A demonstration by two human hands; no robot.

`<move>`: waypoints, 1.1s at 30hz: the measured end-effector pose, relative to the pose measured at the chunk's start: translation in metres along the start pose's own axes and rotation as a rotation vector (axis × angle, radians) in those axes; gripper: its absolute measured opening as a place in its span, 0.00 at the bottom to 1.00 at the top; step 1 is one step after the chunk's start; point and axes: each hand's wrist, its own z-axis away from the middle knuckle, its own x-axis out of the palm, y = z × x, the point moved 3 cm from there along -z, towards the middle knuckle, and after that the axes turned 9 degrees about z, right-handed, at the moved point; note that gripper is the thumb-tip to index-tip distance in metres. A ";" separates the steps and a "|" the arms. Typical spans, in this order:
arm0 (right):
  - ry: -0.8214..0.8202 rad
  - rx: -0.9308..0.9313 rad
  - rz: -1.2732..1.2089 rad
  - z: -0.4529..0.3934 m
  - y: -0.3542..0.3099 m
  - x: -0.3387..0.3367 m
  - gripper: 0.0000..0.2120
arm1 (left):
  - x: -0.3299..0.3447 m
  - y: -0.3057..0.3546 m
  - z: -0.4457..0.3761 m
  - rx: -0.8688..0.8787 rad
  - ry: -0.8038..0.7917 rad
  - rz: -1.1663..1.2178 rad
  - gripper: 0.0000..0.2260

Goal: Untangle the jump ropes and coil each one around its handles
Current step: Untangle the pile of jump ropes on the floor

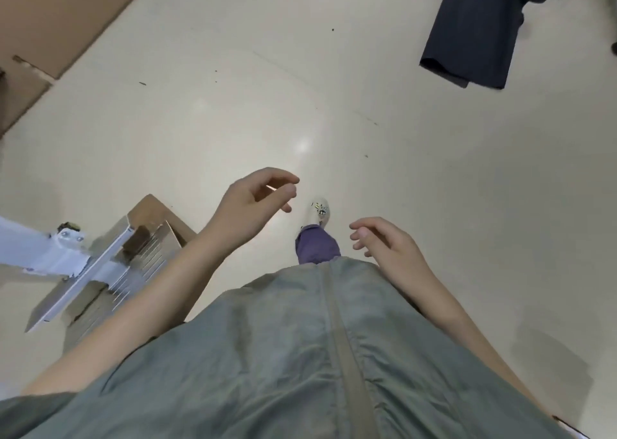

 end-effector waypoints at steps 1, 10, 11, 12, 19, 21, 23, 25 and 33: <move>0.008 0.017 -0.013 -0.027 -0.001 -0.011 0.08 | -0.001 0.014 -0.035 0.015 -0.001 -0.003 0.06; -0.004 0.001 -0.093 -0.296 -0.113 -0.126 0.08 | -0.032 0.133 -0.298 -0.082 0.045 -0.013 0.06; -0.018 -0.018 -0.091 -0.326 -0.135 -0.136 0.08 | -0.041 0.141 -0.319 -0.107 0.070 -0.009 0.06; -0.033 -0.047 -0.080 -0.357 -0.159 -0.146 0.08 | -0.050 0.149 -0.341 -0.127 0.097 -0.003 0.06; -0.103 -0.182 -0.023 -0.583 -0.299 -0.192 0.09 | -0.125 0.178 -0.508 -0.216 0.270 0.086 0.06; -0.112 -0.191 0.000 -0.650 -0.333 -0.203 0.08 | -0.148 0.191 -0.570 -0.203 0.295 0.106 0.05; -0.102 -0.155 -0.005 -0.707 -0.363 -0.217 0.08 | -0.168 0.212 -0.635 -0.208 0.289 0.119 0.05; -0.096 -0.126 -0.027 -0.758 -0.390 -0.235 0.08 | -0.185 0.244 -0.703 -0.186 0.273 0.129 0.06; 0.025 0.066 -0.131 -0.927 -0.435 -0.338 0.08 | -0.194 0.399 -0.977 -0.035 0.098 0.027 0.06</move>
